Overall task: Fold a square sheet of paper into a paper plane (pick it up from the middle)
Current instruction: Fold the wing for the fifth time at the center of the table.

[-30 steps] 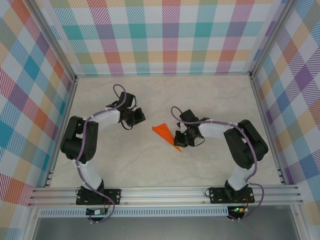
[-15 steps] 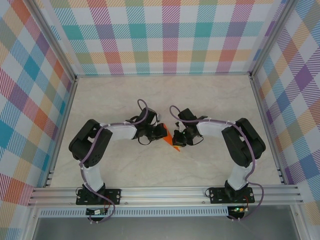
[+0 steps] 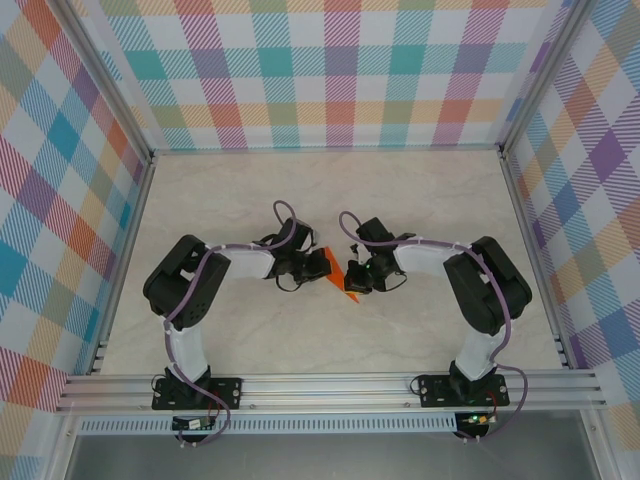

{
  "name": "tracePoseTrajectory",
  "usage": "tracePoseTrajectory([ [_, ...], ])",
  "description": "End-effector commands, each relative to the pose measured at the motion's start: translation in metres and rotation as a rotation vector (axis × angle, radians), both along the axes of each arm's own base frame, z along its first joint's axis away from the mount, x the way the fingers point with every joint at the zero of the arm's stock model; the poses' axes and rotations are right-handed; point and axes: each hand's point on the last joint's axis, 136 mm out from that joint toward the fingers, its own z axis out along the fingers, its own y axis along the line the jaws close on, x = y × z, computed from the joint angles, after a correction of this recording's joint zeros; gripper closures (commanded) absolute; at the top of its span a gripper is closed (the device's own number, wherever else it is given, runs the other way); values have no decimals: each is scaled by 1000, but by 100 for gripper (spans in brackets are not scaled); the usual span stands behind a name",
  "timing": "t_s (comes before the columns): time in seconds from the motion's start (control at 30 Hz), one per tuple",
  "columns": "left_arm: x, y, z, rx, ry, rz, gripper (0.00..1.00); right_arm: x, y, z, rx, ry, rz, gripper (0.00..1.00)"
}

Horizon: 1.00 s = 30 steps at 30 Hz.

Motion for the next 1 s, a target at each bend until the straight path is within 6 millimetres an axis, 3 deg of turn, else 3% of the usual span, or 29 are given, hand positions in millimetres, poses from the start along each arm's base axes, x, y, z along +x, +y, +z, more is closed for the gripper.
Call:
tracePoseTrajectory([
  [0.0, 30, 67, -30, 98, -6, 173, 97, -53, -53, -62, -270, 177, -2, 99],
  [0.17, 50, 99, -35, 68, 13, 230, 96, -62, -62, -68, -292, 192, -9, 99],
  [0.3, 68, 121, -21, 118, -24, 258, 96, -61, -63, -66, -298, 189, -16, 99],
  [0.4, 79, 124, 0, 141, -72, 242, 96, -59, -60, -63, -285, 184, -9, 99],
  [0.53, 80, 111, 32, 75, -120, 187, 95, -53, -53, -54, -256, 162, -1, 99],
  [0.7, 59, 75, 62, -39, -166, 104, 95, -43, -39, -40, -195, 131, 2, 99],
  [0.83, 40, 48, 62, -68, -170, 54, 95, -38, -32, -33, -163, 115, 4, 99],
  [0.97, 25, 23, 42, -61, -123, 5, 97, -32, -25, -26, -131, 94, 10, 98],
])
